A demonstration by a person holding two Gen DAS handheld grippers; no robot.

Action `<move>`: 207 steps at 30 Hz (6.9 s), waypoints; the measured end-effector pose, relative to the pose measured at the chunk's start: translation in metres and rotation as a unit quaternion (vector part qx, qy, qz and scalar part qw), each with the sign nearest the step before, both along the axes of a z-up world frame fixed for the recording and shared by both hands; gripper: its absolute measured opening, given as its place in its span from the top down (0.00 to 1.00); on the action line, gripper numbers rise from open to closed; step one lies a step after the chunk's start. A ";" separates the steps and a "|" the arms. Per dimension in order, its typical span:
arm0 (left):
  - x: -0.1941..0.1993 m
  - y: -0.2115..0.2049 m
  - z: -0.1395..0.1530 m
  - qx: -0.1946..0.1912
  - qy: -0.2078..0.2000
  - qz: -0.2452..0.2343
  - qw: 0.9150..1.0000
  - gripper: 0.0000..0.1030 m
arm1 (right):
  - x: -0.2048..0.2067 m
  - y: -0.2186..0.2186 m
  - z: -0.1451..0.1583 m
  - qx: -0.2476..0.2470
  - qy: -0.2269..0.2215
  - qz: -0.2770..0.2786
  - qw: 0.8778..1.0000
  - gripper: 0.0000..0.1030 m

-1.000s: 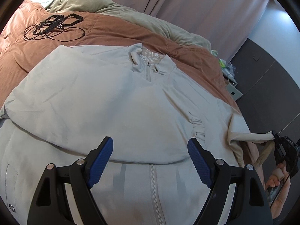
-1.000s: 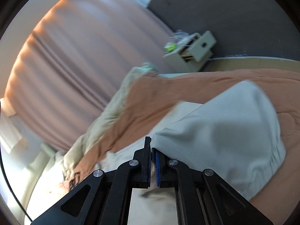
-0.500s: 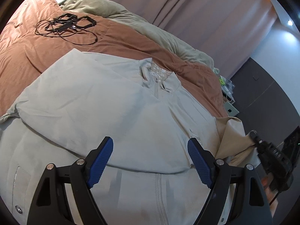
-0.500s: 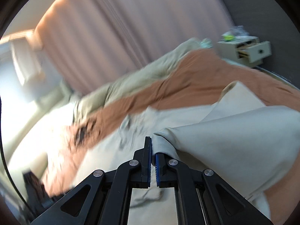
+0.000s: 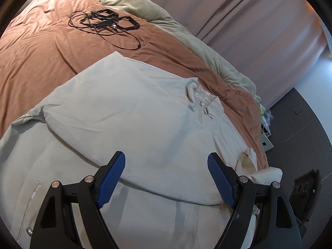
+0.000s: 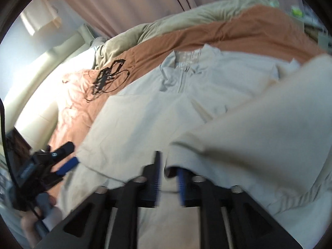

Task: Fold large clothes

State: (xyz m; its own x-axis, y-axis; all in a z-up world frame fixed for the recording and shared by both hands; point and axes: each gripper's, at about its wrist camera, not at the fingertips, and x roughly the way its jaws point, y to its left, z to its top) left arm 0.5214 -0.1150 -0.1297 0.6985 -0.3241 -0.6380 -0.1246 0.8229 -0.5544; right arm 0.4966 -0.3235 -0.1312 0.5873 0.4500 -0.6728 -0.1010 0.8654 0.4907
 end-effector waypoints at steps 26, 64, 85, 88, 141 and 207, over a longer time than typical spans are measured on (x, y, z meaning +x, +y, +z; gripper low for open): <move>-0.032 0.023 0.025 0.016 -0.020 0.013 1.000 0.20 | -0.048 -0.114 -0.077 0.146 0.102 -0.239 0.955 0.24; -0.060 0.127 -0.008 -0.072 0.012 0.133 0.988 0.20 | 0.030 0.100 0.102 -0.043 -0.082 0.014 0.996 0.93; -0.035 0.063 0.006 0.010 -0.001 0.042 0.999 0.20 | -0.043 -0.078 0.000 0.066 0.019 -0.195 0.978 0.28; -0.032 0.052 0.006 0.010 0.000 0.026 1.000 0.20 | -0.047 -0.101 -0.011 0.089 0.031 -0.212 0.973 0.28; 0.047 -0.019 -0.037 0.155 0.080 -0.080 0.981 0.89 | -0.089 -0.229 -0.095 0.308 0.062 -0.371 0.874 0.46; -0.322 0.140 0.110 0.148 -0.133 -0.032 0.980 0.00 | -0.405 -0.103 0.115 -0.121 -0.137 -0.257 0.949 0.00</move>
State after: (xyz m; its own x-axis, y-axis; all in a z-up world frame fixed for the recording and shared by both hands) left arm 0.1991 0.0246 -0.0194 0.8370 -0.2013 -0.5088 0.0490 0.9537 -0.2966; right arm 0.0920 -0.4270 -0.0158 0.8552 -0.0909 -0.5102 0.2693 0.9191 0.2876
